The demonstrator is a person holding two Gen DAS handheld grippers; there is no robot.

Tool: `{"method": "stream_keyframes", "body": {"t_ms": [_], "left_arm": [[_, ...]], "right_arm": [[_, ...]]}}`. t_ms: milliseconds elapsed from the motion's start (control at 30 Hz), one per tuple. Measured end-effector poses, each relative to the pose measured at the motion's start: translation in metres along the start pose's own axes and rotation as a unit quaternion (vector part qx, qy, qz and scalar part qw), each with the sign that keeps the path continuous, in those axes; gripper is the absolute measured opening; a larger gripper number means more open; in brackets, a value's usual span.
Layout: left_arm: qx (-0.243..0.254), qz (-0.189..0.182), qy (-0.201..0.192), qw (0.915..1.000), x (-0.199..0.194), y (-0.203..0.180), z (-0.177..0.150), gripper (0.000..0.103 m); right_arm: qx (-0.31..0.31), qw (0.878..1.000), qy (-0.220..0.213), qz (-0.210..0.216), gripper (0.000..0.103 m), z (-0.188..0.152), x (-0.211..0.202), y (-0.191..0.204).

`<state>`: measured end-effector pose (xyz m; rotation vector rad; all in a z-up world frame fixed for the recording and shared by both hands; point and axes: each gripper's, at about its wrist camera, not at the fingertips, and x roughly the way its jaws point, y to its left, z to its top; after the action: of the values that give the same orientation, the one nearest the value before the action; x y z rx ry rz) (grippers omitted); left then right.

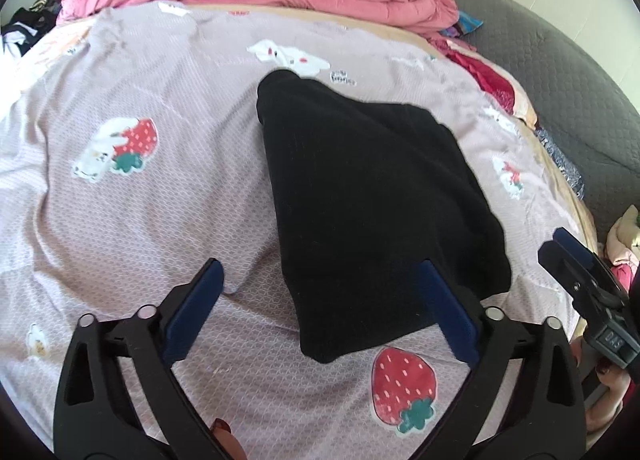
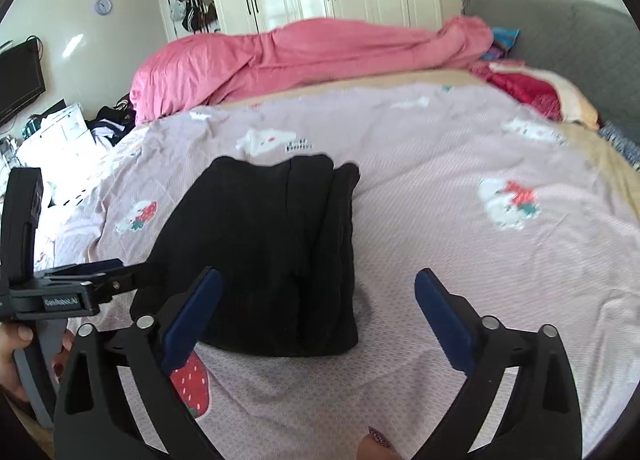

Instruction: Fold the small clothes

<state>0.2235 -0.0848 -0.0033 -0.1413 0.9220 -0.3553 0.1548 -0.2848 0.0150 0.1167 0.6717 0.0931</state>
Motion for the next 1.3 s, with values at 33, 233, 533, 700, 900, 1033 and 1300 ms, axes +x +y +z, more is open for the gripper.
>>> {"method": "stream_keyframes", "body": {"t_ms": [33, 233, 533, 700, 900, 1033, 1300], "left_arm": [[0.001, 0.002, -0.005, 1.0, -0.004, 0.0, 0.0, 0.093], [-0.001, 0.003, -0.039, 0.9992, -0.034, -0.002, -0.007, 0.094], [0.006, 0.011, -0.069, 0.9975, -0.067, 0.0, -0.028, 0.094], [0.016, 0.014, -0.073, 0.9971, -0.077, 0.001, -0.041, 0.094], [0.02, 0.021, -0.074, 0.9968, -0.081, 0.004, -0.059, 0.094], [0.018, 0.023, -0.061, 0.9977, -0.074, 0.01, -0.072, 0.094], [0.009, 0.028, -0.05, 0.9983, -0.06, 0.016, -0.09, 0.094]], "right_arm": [[-0.003, 1.0, -0.006, -0.003, 0.098, 0.0, -0.005, 0.002], [-0.012, 0.999, -0.045, -0.012, 0.099, -0.004, -0.035, 0.012], [-0.011, 0.997, -0.074, -0.03, 0.099, -0.024, -0.066, 0.016], [-0.01, 0.997, -0.069, -0.039, 0.099, -0.04, -0.074, 0.018], [-0.008, 0.998, -0.055, -0.037, 0.099, -0.059, -0.077, 0.024], [-0.008, 0.998, -0.042, -0.037, 0.099, -0.071, -0.076, 0.028], [0.0, 0.999, -0.005, -0.051, 0.099, -0.1, -0.058, 0.033]]}}
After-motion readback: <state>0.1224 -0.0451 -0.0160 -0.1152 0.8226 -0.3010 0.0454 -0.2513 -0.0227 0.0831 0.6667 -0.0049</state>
